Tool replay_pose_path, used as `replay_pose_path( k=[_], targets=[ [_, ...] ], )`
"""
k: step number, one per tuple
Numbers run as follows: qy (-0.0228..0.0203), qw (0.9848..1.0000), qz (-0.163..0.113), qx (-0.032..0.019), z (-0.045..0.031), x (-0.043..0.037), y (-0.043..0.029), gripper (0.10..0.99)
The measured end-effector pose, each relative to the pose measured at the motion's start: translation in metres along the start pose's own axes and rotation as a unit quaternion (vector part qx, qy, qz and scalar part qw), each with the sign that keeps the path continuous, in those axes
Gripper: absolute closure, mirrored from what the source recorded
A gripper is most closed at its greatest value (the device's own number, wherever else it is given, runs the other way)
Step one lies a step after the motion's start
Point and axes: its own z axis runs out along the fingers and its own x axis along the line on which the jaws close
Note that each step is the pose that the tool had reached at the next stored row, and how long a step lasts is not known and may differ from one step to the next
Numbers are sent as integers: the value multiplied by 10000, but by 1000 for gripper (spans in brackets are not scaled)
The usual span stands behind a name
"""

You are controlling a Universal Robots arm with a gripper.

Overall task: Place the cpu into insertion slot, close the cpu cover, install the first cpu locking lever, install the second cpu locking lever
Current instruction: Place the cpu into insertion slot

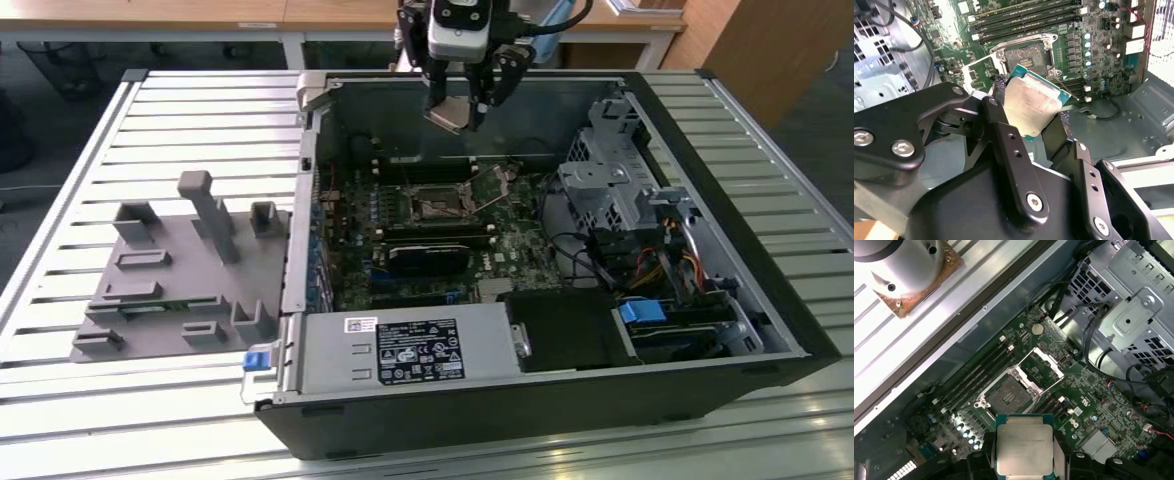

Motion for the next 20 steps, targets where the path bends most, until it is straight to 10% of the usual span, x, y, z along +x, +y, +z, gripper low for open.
replay_pose_path(
  k=[10,20],
  targets=[
    [-55,9980,635,3,7,1,0,545],
    [-108,9919,1269,4,14,2,2,545]
  ],
)
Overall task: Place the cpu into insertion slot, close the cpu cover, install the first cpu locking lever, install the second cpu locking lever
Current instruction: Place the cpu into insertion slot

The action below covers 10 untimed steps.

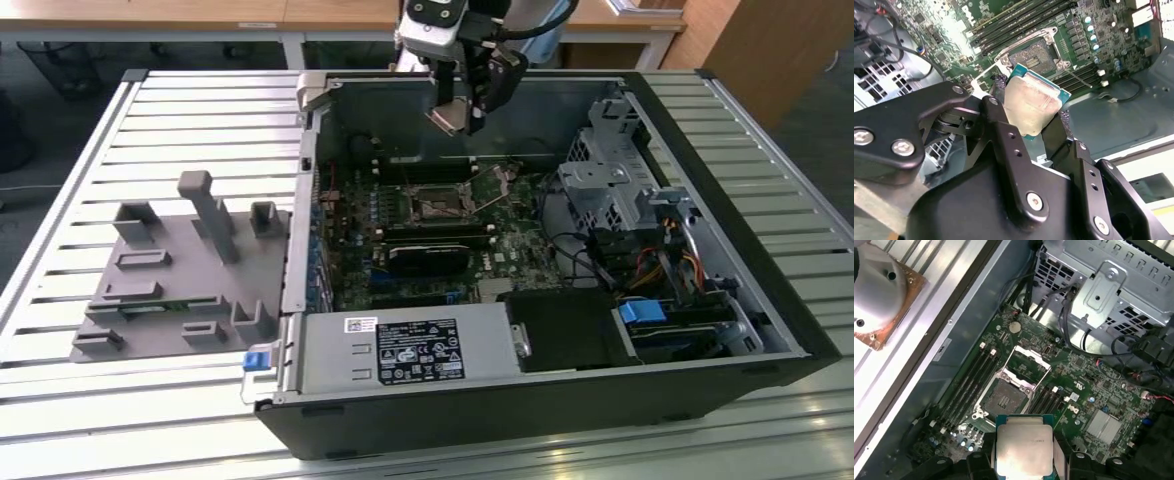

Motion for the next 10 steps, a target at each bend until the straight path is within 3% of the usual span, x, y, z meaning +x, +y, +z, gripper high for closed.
replay_pose_path(
  k=[5,10],
  targets=[
    [-26,9995,322,0,4,1,0,545],
    [-51,9979,647,0,8,2,0,545]
  ],
)
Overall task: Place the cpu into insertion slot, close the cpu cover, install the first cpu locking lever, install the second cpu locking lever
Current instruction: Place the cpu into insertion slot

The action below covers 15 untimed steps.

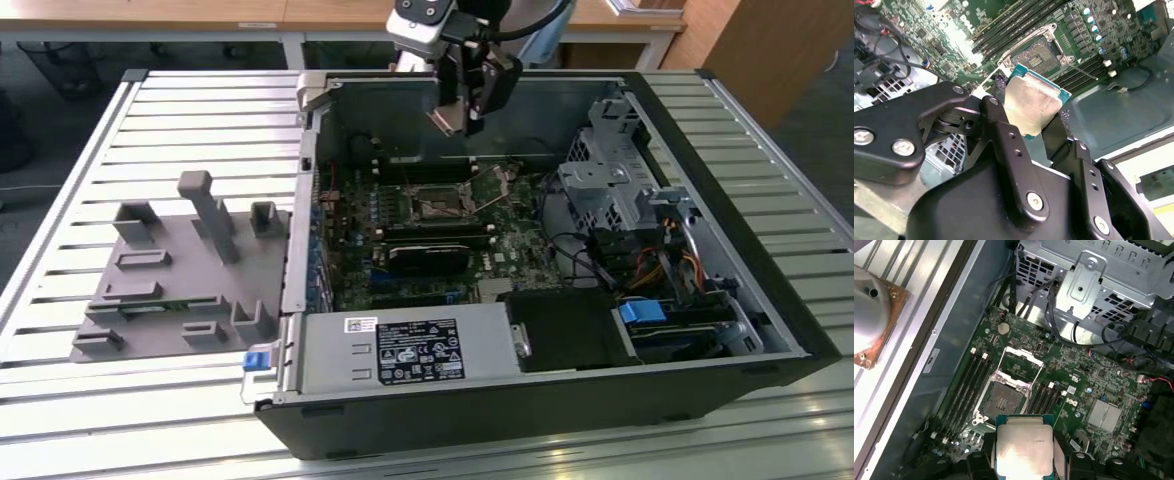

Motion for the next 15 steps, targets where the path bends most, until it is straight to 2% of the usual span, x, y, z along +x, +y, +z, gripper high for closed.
replay_pose_path(
  k=[4,8,15],
  targets=[
    [-20,9997,260,0,3,1,0,545],
    [-41,9985,537,0,7,1,0,545],
    [-78,9947,1022,-1,14,2,0,545]
  ],
)
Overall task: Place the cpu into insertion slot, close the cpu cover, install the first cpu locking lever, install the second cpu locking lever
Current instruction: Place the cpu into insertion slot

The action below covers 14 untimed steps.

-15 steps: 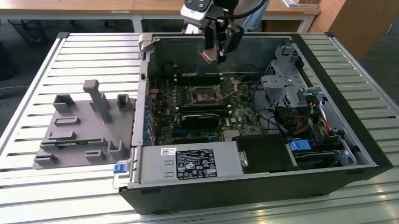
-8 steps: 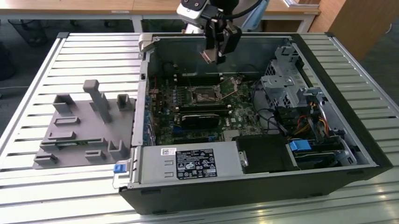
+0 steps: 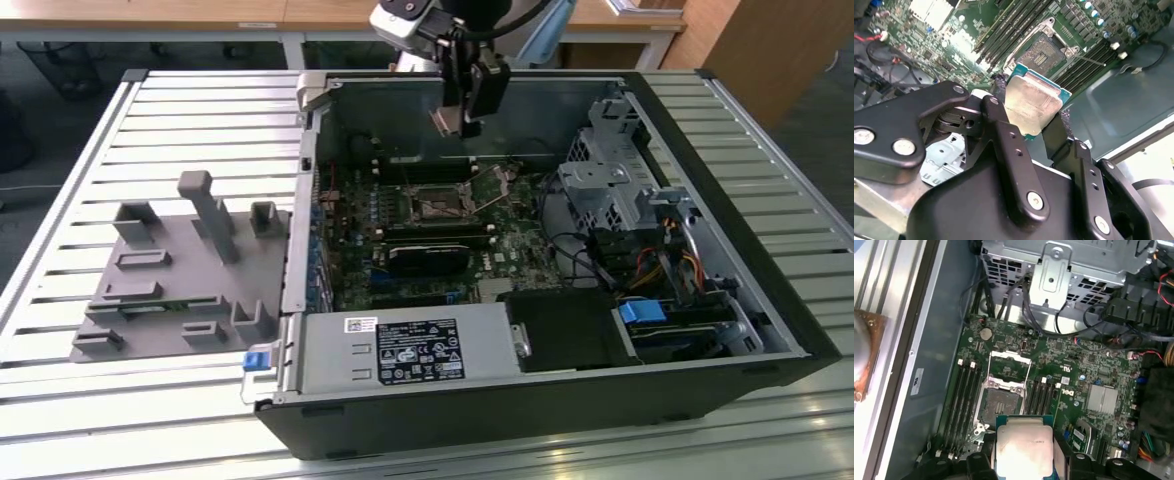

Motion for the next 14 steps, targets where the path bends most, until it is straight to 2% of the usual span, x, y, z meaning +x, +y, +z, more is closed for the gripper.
replay_pose_path(
  k=[7,11,14],
  targets=[
    [-30,9991,420,-1,11,3,0,545],
    [-70,9986,519,3,28,3,-1,545],
    [-83,9986,527,5,48,18,0,545]
  ],
)
